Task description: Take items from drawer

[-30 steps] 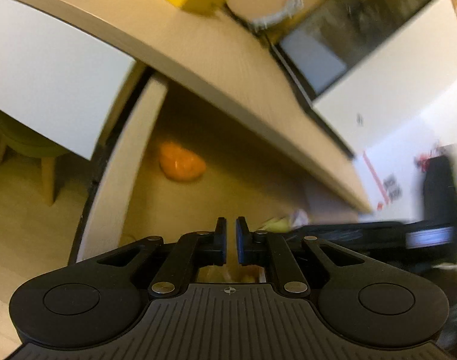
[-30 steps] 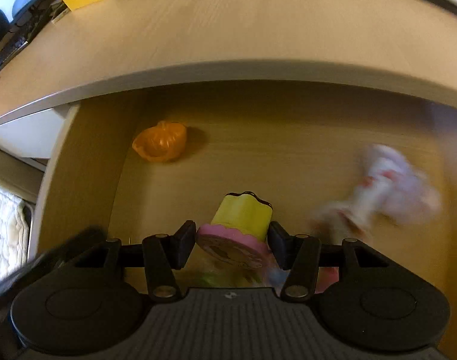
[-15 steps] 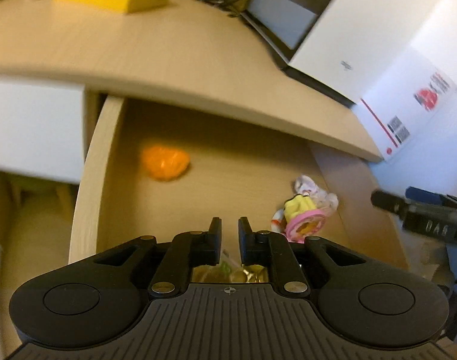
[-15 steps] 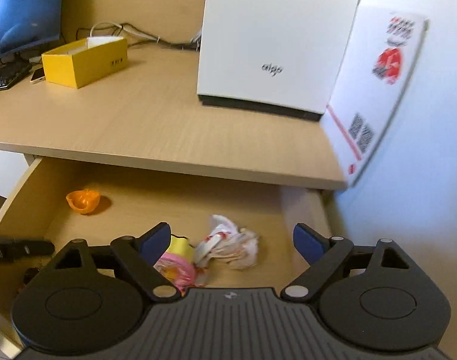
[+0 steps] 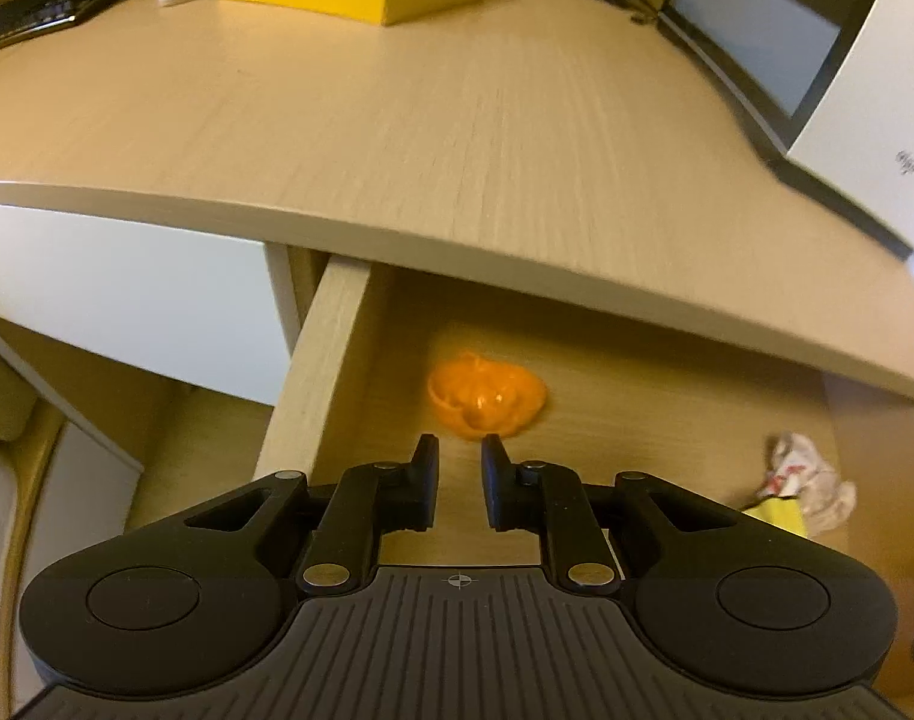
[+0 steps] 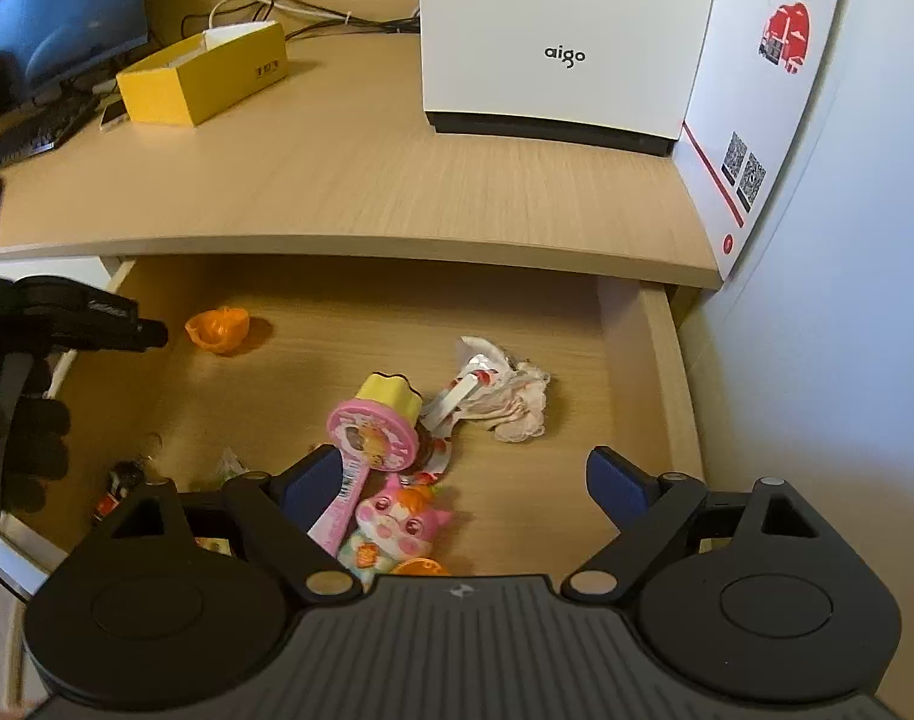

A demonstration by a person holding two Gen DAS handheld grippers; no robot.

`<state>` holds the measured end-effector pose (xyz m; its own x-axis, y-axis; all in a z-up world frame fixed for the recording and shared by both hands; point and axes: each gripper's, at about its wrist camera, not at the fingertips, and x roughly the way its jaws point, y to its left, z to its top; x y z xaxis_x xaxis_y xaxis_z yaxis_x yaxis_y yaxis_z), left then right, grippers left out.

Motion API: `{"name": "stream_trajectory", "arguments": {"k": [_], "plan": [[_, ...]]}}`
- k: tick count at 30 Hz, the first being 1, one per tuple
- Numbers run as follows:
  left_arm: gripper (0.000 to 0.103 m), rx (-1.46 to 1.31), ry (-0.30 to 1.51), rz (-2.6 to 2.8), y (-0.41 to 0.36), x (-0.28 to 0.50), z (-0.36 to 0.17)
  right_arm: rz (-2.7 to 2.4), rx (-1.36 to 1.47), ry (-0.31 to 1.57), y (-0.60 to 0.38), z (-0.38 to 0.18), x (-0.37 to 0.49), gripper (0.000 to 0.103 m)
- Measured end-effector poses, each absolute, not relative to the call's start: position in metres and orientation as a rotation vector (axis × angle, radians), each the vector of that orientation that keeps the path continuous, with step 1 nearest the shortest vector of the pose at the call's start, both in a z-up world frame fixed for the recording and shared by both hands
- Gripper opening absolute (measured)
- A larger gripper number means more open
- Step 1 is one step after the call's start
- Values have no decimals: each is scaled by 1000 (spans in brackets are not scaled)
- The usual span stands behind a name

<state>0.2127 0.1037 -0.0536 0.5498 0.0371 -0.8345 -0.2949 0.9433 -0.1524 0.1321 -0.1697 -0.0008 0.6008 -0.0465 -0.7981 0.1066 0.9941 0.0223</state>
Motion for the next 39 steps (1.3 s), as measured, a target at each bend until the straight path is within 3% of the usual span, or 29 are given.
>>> {"name": "stream_trajectory", "arguments": {"k": [3, 8, 13, 26, 33, 38, 39], "plan": [[20, -355, 927, 205, 102, 221, -57, -94, 67, 889, -175, 0, 134, 89], [19, -351, 893, 281, 94, 225, -64, -86, 265, 891, -194, -20, 162, 88], [22, -314, 941, 366, 80, 239, -78, -112, 176, 871, -186, -32, 181, 88], [21, -331, 916, 421, 84, 264, -101, -81, 292, 920, -218, -60, 195, 88], [21, -237, 975, 176, 77, 273, -106, 68, 153, 972, -177, -64, 202, 77], [17, -165, 1087, 27, 71, 267, -101, 88, 58, 1018, -157, -72, 235, 75], [17, -141, 1113, -15, 67, 263, -100, 91, 35, 1045, -153, -76, 242, 68]]}}
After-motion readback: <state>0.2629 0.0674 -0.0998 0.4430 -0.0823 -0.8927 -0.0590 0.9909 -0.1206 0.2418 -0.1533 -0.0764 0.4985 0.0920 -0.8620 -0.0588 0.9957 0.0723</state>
